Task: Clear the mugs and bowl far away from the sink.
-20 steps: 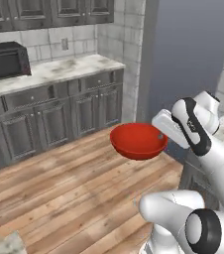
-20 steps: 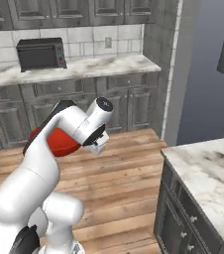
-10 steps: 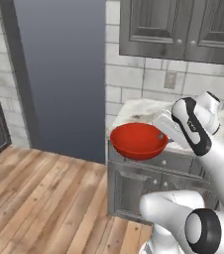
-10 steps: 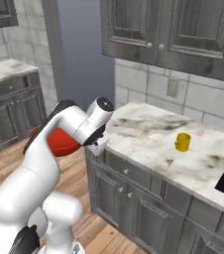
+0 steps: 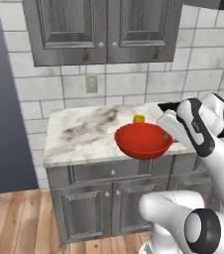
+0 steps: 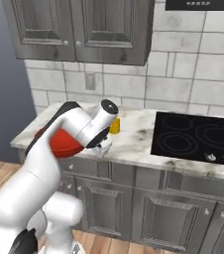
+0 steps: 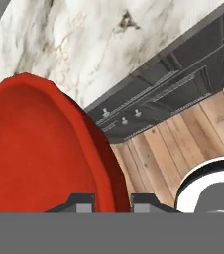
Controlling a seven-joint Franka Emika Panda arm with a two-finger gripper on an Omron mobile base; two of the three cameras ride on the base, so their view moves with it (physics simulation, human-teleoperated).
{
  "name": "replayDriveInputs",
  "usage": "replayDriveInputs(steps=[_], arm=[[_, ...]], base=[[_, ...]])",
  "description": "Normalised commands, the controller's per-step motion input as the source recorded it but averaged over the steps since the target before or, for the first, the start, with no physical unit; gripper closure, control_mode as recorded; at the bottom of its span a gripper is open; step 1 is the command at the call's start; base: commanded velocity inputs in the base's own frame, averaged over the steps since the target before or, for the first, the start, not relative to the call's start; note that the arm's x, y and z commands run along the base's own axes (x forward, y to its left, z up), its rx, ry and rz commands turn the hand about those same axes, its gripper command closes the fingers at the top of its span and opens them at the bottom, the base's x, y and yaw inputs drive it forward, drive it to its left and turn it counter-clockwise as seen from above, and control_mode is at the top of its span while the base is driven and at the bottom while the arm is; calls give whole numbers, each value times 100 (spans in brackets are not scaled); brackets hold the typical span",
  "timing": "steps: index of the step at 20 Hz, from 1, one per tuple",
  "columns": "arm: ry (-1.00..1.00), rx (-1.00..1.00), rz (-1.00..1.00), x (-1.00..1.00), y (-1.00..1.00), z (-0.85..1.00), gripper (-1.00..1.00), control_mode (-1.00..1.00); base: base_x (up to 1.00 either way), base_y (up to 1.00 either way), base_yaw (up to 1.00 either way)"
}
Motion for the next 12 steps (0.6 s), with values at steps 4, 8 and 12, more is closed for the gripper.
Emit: replayDriveInputs(steps=[4,8,12], arm=[[0,0,0,0,0,0,100,100],[0,0,0,0,0,0,100,100],[0,0,0,0,0,0,100,100]], base=[[96,51,-19],[73,76,-10],[26,74,-2]])
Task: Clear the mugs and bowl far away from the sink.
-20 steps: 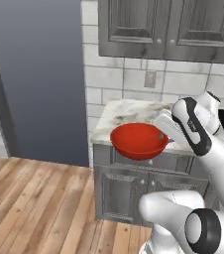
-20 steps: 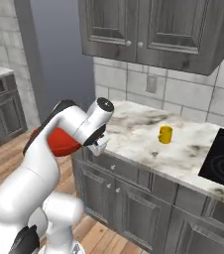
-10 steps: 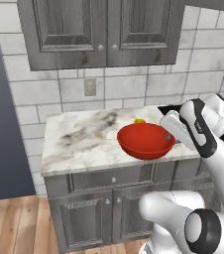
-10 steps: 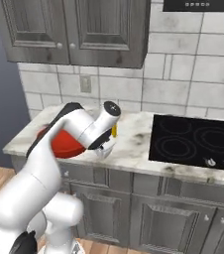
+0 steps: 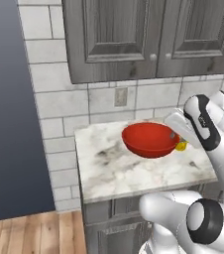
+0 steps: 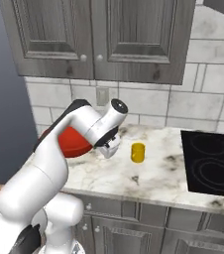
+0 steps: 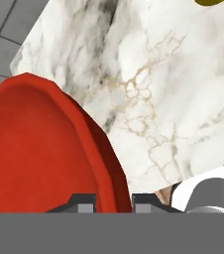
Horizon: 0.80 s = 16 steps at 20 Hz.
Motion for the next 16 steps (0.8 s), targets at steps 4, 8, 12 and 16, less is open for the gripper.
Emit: replayDriveInputs(steps=[4,8,12,16], arm=[[0,0,0,0,0,0,100,100],[0,0,0,0,0,0,100,100],[0,0,0,21,11,-11,100,-100],[0,0,0,92,29,-58,100,-100]], base=[[13,60,0],[23,48,0],[52,34,0],[0,0,0]])
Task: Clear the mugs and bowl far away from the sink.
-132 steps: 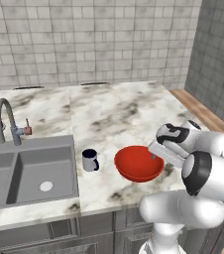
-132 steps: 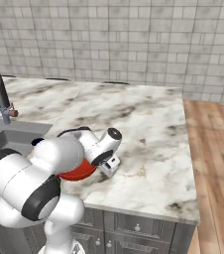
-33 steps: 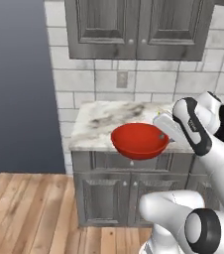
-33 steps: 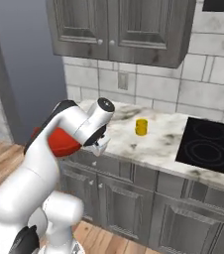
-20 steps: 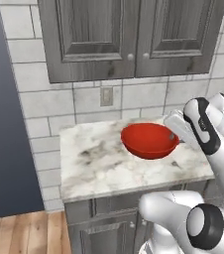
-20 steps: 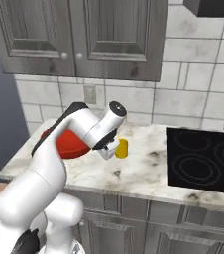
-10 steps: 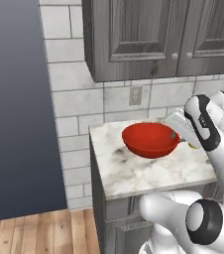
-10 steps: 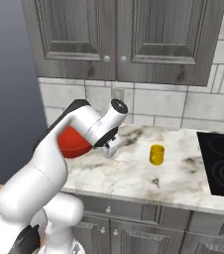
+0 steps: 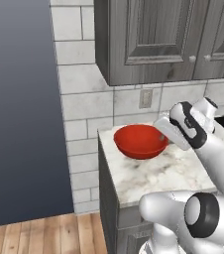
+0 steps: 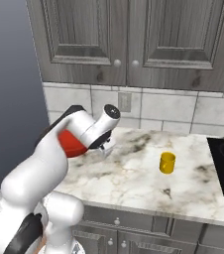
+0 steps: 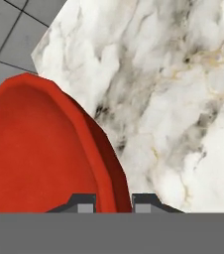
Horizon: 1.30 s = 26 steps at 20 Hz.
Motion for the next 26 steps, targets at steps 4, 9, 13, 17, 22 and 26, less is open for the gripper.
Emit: replayDriveInputs(steps=[4,9,13,17,22,26], arm=[[0,0,0,73,5,-82,100,-100],[0,1,-1,71,6,-69,100,-100],[0,0,0,70,8,-35,100,-100],[0,0,0,54,3,-19,100,-100],[1,0,0,22,0,-12,100,-100],[2,0,0,14,1,-19,100,-100]], base=[[0,0,0],[0,0,0],[0,0,0],[0,0,0],[0,0,0],[0,0,0]])
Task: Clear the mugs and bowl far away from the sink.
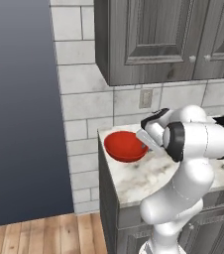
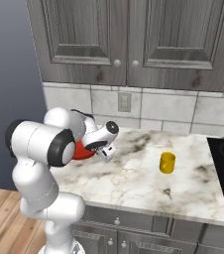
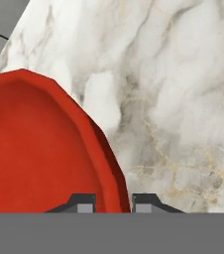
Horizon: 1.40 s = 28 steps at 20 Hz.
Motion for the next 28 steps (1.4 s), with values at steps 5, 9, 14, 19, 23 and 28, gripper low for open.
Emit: replayDriveInputs(steps=[5,9,14,19,23,28], arm=[[2,0,0,6,4,-5,100,-100],[0,0,0,0,0,0,-100,-100],[0,0,0,0,0,0,-100,-100],[-1,0,1,-4,0,44,-100,-100],[-4,-1,6,-49,-2,64,-100,-100],[-6,-5,11,-94,0,72,-100,-100]], base=[[0,0,0],[0,0,0],[0,0,0],[0,0,0],[0,0,0],[0,0,0]])
